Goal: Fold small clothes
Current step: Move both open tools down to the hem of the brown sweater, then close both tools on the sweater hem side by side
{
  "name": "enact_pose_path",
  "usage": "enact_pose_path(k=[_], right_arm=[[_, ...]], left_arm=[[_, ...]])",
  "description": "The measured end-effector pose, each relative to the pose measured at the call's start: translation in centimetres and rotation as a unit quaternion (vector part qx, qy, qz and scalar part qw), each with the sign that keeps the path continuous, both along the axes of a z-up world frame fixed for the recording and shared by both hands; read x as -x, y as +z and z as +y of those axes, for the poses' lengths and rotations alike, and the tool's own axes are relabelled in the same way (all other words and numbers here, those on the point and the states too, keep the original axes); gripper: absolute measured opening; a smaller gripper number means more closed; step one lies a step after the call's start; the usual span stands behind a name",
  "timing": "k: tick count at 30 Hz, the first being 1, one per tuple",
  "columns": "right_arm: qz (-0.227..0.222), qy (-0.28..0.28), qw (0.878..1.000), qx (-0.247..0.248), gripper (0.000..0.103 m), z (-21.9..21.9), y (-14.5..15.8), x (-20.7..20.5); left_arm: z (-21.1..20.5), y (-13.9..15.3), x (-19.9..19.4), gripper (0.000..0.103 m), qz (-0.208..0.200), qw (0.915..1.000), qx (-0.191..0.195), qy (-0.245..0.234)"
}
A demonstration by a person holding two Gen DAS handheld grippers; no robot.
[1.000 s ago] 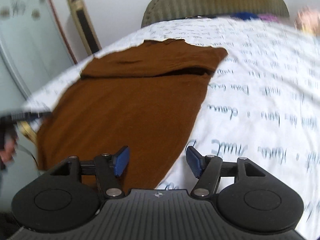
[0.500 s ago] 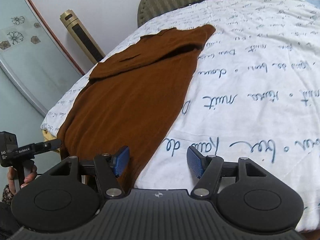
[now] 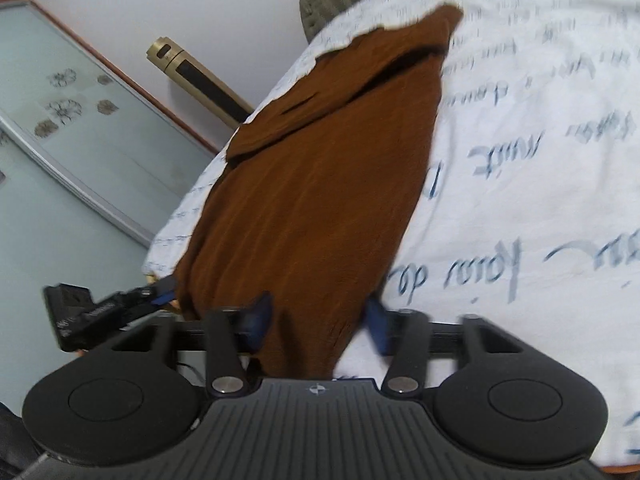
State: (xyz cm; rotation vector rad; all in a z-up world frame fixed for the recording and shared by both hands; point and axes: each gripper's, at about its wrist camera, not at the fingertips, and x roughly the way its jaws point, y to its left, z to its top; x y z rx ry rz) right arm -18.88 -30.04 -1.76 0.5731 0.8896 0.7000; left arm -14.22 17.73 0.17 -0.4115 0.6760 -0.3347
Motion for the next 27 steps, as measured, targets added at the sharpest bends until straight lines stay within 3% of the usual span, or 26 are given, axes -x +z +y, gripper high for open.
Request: enact_pose_path(k=[5, 10, 17, 20, 25, 27], right_arm=[[0.017, -0.016, 0.999, -0.027, 0.014, -0.1, -1.1, -0.1], [0.009, -0.027, 0.999, -0.041, 0.012, -0.1, -1.1, 0.7], [-0.005, -0.027, 0.993, -0.115, 0.011, -1.2, -0.3, 0.3], [-0.003, -0.031, 0.992, -0.12, 0.011, -1.8, -0.5, 0.1], [0.036, 0.011, 0.992, -0.12, 0.015, -1.6, -2.3, -0.5], [0.058, 0.009, 0.991, -0.123, 0.01, -1.4, -3.5, -0.9]], left_arm=[[1.7, -0.8, -0.1, 0.036, 0.016, 0.9991, 0.037, 0.011], [3.0, -1.1, -0.1, 0.022, 0.023, 0.9972, 0.069, 0.019], [3.4, 0.0, -0.1, 0.012, 0.004, 0.9981, 0.055, 0.027], [3.9, 0.4, -0.2, 0.008, 0.007, 0.9981, 0.042, 0.045], [3.5, 0.7, 0.0, 0.008, 0.013, 0.9992, 0.023, 0.032], [3.0, 0.5, -0.6, 0.008, 0.023, 0.9993, 0.017, 0.026]])
